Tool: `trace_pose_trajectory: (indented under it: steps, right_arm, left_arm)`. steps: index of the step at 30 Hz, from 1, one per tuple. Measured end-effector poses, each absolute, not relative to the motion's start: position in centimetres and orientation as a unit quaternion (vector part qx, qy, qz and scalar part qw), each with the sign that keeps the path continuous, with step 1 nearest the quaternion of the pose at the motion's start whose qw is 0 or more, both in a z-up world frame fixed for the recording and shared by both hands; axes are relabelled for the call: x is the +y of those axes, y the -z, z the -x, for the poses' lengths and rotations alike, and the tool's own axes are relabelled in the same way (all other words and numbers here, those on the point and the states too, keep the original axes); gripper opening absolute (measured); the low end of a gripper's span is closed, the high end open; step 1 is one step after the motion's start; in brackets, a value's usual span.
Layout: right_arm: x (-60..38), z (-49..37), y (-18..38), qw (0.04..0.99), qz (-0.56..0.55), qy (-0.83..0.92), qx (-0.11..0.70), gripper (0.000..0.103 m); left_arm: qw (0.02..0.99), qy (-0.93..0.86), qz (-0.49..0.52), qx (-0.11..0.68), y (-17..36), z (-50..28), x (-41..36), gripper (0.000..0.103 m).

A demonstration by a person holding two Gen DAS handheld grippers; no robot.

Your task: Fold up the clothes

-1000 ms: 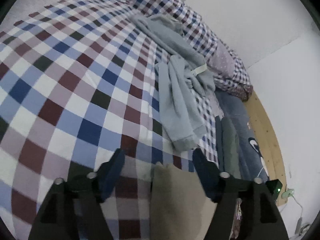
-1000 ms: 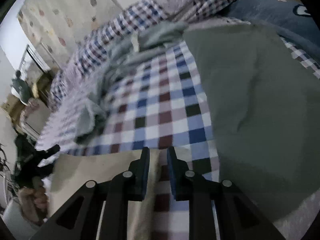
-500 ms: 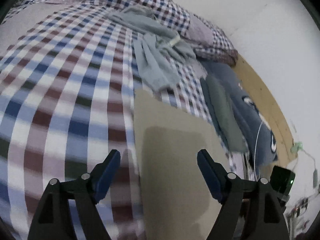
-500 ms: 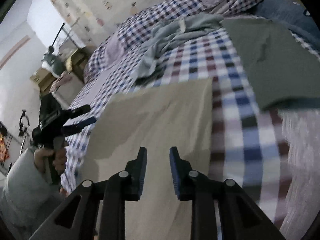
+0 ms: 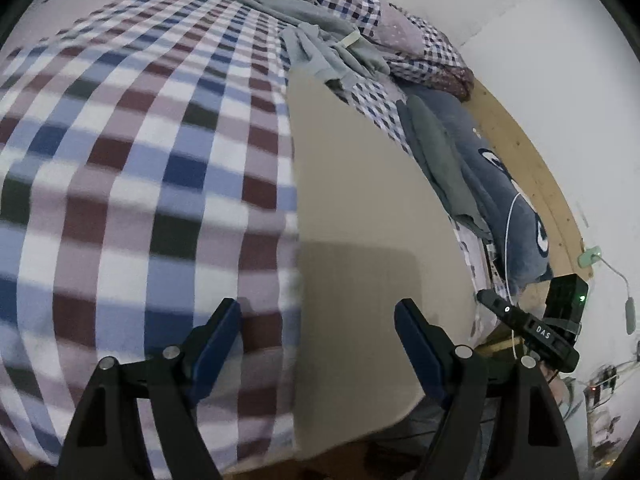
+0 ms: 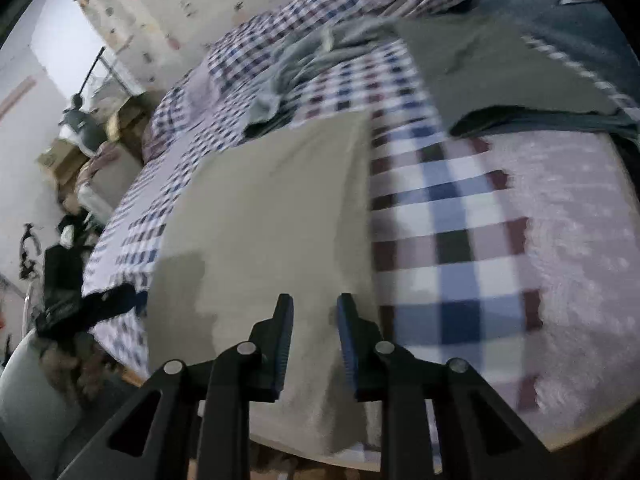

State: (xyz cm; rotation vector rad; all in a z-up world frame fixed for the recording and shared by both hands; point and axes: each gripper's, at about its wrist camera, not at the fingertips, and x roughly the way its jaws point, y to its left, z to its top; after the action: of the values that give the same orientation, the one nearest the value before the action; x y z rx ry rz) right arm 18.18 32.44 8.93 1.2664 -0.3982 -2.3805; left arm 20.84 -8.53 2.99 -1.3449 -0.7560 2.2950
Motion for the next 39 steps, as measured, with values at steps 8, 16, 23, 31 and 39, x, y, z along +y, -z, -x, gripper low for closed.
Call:
trace_pose_trajectory:
  steps: [8, 16, 23, 31, 39]
  right_arm:
    - [31.8, -21.8, -11.5, 0.23, -0.402, 0.873, -0.151, 0.034]
    - [26.4, -25.9, -11.8, 0.272, -0.386, 0.88, -0.053, 0.041]
    - [19.5, -30.5, -10.7, 0.299, -0.345, 0.881, 0.123, 0.046]
    - [13.5, -34.3, -6.9, 0.31, -0.298, 0.847, 0.312, 0.051]
    - [10.5, -35.8, -4.7, 0.295, -0.243, 0.832, 0.402, 0.062]
  left_arm:
    - [0.168, -0.764, 0.511, -0.357, 0.3, -24.4, -8.8, 0.083]
    - [0.173, -0.721, 0.518, -0.426, 2.1, -26.2, -7.7, 0.083]
    - [0.198, -0.705, 0.518, -0.442, 1.9, -26.9, -6.8, 0.083]
    - [0.211, -0.691, 0.51, -0.466, 1.8, -27.0, -7.7, 0.048]
    - [0.229, -0.68, 0.493, -0.492, 1.8, -27.6, -8.8, 0.012]
